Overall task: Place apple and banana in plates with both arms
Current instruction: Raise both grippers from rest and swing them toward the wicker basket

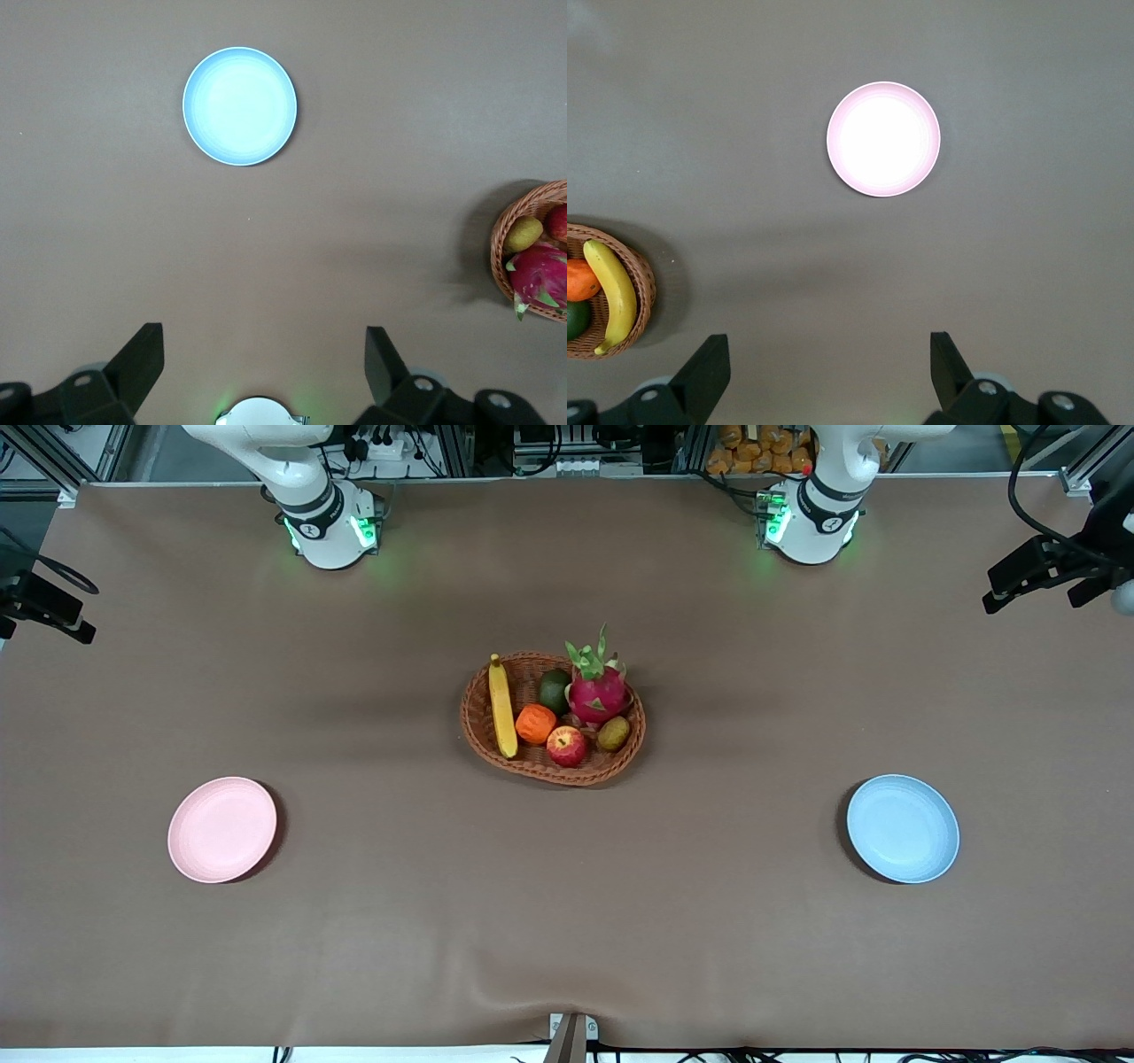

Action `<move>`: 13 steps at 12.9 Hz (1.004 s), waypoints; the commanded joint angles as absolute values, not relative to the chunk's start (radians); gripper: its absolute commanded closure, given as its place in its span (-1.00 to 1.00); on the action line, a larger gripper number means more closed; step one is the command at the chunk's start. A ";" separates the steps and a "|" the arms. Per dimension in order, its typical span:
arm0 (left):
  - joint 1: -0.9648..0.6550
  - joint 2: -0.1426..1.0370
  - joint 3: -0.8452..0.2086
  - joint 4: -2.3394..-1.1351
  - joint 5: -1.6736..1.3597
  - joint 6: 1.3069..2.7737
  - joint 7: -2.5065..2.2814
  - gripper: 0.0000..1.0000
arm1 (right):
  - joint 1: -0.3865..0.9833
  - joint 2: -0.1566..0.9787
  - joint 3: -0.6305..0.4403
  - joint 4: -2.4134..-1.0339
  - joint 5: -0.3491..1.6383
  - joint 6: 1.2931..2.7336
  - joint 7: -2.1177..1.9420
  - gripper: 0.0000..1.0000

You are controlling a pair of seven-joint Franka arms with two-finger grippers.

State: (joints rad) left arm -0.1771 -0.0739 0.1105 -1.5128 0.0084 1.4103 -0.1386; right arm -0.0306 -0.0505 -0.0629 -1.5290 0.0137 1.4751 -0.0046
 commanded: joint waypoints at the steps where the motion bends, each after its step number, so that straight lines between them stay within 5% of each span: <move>1: -0.172 -0.071 0.109 -1.494 0.005 1.401 -0.126 -1.00 | -0.028 -0.040 -0.061 -1.505 0.011 1.463 0.011 -1.00; 13: -0.242 0.029 0.077 -1.496 -0.057 1.431 -0.144 -1.00 | 0.014 0.034 -0.060 -1.503 0.009 1.549 0.000 -1.00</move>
State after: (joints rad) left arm -0.2212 -0.0128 0.0780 -1.5148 -0.0244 1.4163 -0.1400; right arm -0.0144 -0.0121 -0.0579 -1.5292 0.0143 1.5276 -0.0052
